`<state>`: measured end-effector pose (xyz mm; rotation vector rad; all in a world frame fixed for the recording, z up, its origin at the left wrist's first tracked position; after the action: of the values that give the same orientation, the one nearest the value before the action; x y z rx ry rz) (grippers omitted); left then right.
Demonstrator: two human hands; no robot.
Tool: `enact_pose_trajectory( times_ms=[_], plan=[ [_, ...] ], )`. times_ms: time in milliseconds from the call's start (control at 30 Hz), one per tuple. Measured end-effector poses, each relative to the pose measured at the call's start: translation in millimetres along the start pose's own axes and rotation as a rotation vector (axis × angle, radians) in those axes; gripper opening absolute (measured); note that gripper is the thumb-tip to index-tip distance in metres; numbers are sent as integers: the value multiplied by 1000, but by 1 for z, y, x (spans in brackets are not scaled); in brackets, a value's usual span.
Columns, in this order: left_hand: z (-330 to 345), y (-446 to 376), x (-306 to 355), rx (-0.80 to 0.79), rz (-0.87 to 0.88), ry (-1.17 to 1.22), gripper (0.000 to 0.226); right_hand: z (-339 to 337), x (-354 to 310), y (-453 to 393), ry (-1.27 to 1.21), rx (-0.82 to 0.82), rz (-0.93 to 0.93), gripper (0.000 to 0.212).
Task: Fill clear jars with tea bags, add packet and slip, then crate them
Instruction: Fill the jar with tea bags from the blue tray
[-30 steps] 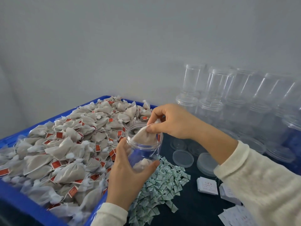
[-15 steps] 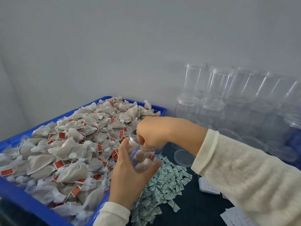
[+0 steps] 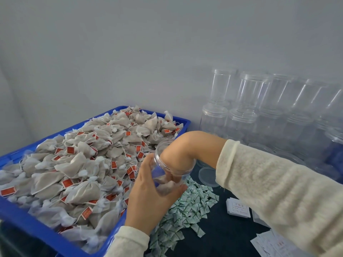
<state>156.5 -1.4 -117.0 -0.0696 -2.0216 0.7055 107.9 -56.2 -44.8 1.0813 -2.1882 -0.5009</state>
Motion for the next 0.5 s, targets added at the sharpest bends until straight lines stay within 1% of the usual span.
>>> enact_pose_trajectory(
  times_ms=[67, 167, 233, 267, 333, 400, 500],
  plan=[
    [1, 0, 1, -10, 15, -12, 104, 3, -1, -1, 25, -21, -11, 7],
    [1, 0, 0, -8, 23, -21, 104, 6, -1, 0, -8, -28, -19, 22],
    [1, 0, 0, 5, 27, -6, 102, 1, 0, 2, -78, 1, -28, 23],
    [0, -1, 1, 15, 30, 7, 97, -3, 3, 4, -132, 24, -24, 21],
    [-2, -2, 2, 38, 45, 22, 87, -14, 11, 10, -275, 86, -27, 16],
    [-4, -2, 4, 52, 51, 40, 86, -28, 22, 19, -464, 163, -51, 16],
    [-4, -2, 1, 85, 30, 129, 93, -49, 48, 28, -928, 300, -146, 18]
  ],
)
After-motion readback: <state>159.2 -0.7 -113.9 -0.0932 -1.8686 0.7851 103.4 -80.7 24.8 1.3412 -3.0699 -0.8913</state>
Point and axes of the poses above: each hand's wrist, its own y-axis away from the middle knuckle, its own z-axis out of the palm, x = y × z, the point moved 7 cm from there along -y, towards the middle knuckle, and after that the axes turned 11 degrees about z, right-handed, at the moved point
